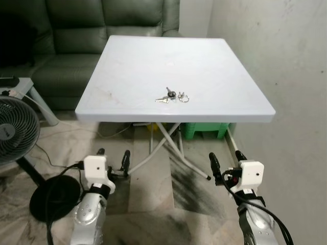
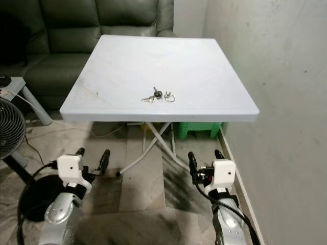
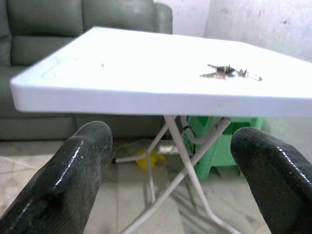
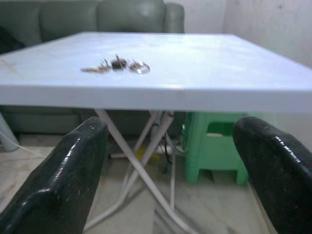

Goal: Hang keys on a hook

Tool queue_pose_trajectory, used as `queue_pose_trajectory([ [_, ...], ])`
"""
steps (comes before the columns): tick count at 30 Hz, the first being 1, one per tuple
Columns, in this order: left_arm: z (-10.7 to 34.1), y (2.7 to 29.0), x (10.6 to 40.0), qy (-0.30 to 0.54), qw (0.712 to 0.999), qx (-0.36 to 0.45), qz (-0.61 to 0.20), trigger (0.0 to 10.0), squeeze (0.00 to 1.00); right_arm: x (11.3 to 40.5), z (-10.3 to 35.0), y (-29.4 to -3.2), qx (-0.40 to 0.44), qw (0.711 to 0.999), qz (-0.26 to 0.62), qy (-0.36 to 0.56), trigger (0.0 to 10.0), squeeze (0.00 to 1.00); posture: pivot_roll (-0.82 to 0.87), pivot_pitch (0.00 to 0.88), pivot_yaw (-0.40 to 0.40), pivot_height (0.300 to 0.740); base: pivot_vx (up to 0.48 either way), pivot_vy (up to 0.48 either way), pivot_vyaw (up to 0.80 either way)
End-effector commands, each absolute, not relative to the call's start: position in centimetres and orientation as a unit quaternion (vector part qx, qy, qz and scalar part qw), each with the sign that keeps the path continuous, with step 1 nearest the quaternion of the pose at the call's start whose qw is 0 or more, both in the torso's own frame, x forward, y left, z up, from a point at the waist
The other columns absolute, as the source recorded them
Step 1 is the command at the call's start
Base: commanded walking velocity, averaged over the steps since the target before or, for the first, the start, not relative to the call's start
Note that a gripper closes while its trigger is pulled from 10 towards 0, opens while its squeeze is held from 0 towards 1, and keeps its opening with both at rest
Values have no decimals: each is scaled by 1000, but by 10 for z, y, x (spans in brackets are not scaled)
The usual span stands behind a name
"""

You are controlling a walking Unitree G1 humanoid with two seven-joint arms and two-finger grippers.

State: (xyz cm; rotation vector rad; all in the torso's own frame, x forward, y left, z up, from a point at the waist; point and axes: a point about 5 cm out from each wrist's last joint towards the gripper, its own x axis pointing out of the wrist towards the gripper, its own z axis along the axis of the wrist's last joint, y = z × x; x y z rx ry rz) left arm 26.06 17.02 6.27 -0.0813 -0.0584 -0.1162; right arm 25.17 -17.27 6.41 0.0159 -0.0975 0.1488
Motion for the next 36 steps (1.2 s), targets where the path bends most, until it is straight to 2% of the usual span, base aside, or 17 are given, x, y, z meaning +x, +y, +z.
queue_pose_trajectory([
  [1,70,177,258,-28,997,-45,-53,10000,0,251,77,-169,-2,994,91,-66,10000,0,-49,0,-1,740,0,0,0],
  [9,81,175,259,-39,996,-51,-57,10000,0,253,89,-159,3,991,105,-84,10000,0,-45,0,-2,740,0,0,0],
  [13,95,168,261,-53,994,-70,-67,10000,0,256,100,-145,11,989,120,-90,10000,0,-38,0,-1,740,0,0,0],
  [18,98,163,260,-44,994,-62,-80,10000,0,255,104,-144,13,989,121,-81,10000,0,-34,0,-5,740,0,0,0],
  [22,100,156,261,-50,993,-25,-101,10000,0,258,106,-147,9,989,120,-81,10000,0,-35,0,-8,740,0,0,0],
  [36,102,150,263,-33,993,-25,-112,10000,0,264,111,-149,0,990,117,-75,10000,0,-31,0,-6,740,0,0,0],
])
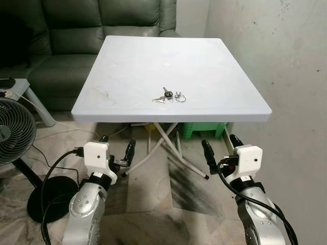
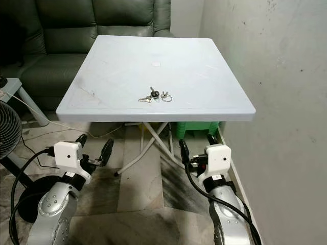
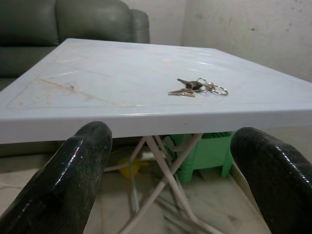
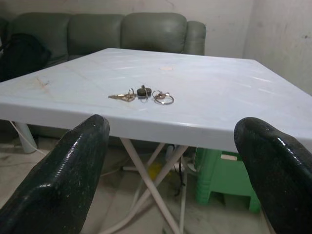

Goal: Hang keys on a hook

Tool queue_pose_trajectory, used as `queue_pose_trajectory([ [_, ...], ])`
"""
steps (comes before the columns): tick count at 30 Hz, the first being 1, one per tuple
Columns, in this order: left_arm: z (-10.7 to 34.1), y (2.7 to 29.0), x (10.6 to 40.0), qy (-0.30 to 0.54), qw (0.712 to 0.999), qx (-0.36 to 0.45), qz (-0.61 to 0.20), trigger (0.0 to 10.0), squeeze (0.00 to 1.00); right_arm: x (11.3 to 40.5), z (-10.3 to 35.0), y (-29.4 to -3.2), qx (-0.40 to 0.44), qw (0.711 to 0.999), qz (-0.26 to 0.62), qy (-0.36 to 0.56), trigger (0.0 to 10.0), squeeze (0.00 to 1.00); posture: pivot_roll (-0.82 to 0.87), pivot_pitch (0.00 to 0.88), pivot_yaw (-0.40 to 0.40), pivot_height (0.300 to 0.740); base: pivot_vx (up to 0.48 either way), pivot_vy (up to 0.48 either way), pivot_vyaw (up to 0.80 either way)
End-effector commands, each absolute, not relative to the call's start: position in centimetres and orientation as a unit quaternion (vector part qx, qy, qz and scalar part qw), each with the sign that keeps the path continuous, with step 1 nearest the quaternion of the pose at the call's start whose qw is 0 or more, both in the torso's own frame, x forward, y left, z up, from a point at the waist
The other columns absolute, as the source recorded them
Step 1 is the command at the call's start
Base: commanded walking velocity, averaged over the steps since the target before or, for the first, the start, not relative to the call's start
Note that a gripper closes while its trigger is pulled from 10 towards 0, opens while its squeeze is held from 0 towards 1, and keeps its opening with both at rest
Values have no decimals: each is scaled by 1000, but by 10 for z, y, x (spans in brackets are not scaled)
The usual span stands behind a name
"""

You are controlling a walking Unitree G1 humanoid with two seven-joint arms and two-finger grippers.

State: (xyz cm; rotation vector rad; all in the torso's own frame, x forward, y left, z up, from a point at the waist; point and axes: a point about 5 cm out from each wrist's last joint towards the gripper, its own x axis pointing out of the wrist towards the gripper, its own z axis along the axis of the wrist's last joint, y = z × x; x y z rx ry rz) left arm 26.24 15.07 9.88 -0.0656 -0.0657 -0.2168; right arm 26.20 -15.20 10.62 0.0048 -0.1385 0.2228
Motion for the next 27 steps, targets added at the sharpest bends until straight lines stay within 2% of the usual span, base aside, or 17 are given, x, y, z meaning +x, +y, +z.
queue_pose_trajectory([
  [1,102,150,263,-33,993,-25,-112,10000,0,264,111,-149,0,990,117,-75,10000,0,-31,0,-6,740,0,0,0],
  [11,103,147,263,-31,992,-20,-121,10000,0,266,113,-146,2,990,121,-77,10000,0,-31,0,-3,740,299,0,0],
  [27,104,142,263,-30,991,-19,-129,10000,0,267,114,-146,1,990,122,-78,10000,0,-29,0,-4,740,407,46,0],
])
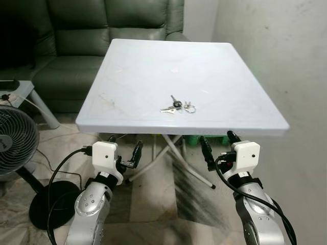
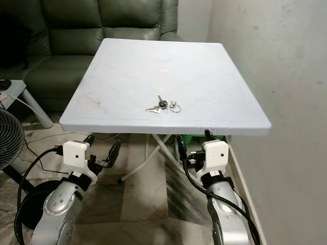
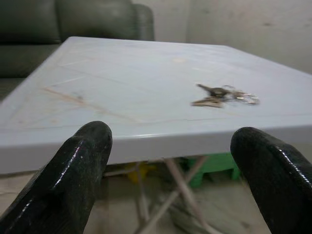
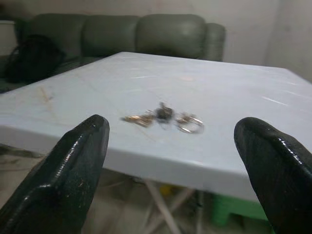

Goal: Hang keys on a hook

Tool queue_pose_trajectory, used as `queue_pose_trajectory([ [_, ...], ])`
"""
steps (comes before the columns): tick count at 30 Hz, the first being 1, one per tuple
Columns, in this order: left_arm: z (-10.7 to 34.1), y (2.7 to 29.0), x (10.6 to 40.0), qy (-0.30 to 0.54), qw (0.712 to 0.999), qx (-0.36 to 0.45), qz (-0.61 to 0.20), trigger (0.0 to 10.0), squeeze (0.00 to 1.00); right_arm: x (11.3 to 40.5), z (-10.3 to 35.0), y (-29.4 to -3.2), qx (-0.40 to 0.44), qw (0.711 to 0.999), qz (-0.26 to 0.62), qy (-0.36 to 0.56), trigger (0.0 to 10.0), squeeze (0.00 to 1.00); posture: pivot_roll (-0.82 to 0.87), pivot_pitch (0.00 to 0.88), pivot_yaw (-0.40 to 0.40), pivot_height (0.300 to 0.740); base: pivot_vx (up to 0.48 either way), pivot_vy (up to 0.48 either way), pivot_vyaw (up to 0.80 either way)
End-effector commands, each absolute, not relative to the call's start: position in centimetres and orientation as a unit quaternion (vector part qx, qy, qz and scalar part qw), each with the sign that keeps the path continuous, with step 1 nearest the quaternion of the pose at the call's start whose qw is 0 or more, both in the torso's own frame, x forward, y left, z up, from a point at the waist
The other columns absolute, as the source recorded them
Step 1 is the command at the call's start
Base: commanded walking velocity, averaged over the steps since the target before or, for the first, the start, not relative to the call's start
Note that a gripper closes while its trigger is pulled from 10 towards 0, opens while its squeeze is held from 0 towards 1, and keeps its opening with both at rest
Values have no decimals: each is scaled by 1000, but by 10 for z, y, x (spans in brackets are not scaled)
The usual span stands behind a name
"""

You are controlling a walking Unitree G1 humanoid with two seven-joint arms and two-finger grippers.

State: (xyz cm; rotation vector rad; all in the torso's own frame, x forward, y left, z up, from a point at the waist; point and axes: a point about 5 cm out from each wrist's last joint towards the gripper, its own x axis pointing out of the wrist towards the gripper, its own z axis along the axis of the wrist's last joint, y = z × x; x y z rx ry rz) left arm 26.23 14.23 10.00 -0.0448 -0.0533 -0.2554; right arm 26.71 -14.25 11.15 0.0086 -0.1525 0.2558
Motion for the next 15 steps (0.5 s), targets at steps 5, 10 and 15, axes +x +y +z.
queue_pose_trajectory([
  [5,104,142,263,-31,991,-17,-129,10000,0,267,114,-145,1,989,123,-78,10000,0,-29,0,-3,740,399,253,0],
  [10,104,141,263,-30,991,-17,-131,10000,0,267,114,-145,3,989,123,-77,10000,0,-29,0,0,740,403,252,0],
  [15,104,141,262,-27,991,-18,-132,10000,0,267,113,-145,4,990,122,-76,10000,0,-29,0,1,740,401,255,0],
])
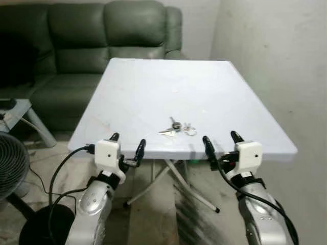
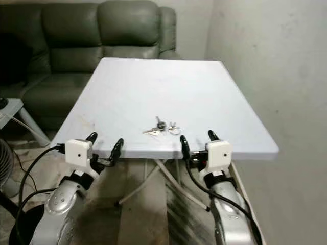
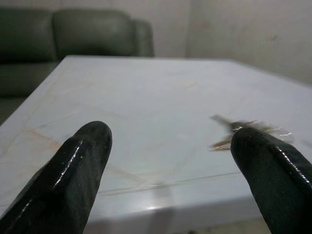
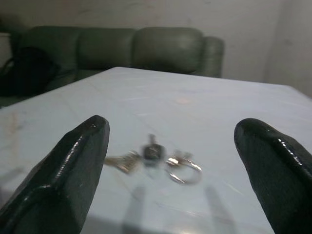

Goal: Hang keys on a hook

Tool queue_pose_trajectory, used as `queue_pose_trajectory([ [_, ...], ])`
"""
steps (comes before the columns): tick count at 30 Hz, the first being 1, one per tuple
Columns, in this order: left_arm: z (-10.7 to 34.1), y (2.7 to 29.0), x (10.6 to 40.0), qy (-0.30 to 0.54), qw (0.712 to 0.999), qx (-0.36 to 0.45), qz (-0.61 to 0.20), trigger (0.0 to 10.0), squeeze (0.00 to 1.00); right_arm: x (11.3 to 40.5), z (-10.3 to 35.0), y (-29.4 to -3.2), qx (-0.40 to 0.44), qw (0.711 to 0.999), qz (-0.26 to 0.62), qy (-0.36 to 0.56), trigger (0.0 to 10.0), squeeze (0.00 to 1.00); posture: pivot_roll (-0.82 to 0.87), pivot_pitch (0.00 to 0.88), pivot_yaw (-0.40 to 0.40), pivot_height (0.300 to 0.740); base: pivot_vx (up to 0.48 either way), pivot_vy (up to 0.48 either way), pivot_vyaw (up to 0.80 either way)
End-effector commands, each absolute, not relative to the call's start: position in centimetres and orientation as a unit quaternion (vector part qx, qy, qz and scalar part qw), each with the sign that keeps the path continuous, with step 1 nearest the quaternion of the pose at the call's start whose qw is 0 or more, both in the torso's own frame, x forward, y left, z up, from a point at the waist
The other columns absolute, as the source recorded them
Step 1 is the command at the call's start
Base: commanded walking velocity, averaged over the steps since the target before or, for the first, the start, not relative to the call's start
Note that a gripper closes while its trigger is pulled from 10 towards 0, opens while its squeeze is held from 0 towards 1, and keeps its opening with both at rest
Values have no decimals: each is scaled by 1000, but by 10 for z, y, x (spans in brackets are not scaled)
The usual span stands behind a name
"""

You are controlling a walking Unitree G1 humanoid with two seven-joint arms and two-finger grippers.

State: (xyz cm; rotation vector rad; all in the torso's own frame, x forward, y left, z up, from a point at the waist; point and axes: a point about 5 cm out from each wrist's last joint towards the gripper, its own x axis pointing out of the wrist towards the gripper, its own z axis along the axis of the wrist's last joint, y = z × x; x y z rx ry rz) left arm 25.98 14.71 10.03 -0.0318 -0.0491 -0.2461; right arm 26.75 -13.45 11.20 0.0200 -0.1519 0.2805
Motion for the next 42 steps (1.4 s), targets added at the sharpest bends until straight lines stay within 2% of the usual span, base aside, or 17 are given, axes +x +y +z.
queue_pose_trajectory([
  [1,104,140,262,-28,991,-17,-133,10000,0,267,112,-145,3,990,122,-75,10000,0,-28,0,1,740,394,255,0],
  [5,103,140,262,-27,991,-14,-133,10000,0,266,111,-145,3,990,124,-74,10000,0,-27,0,0,740,372,255,0],
  [25,101,137,260,-27,991,-2,-132,10000,0,265,110,-144,-6,988,137,-69,10000,0,-23,0,-9,740,0,0,0],
  [42,89,130,234,-9,990,11,-143,10000,0,284,109,-143,-43,980,191,-41,10000,0,25,0,-48,740,0,0,0],
])
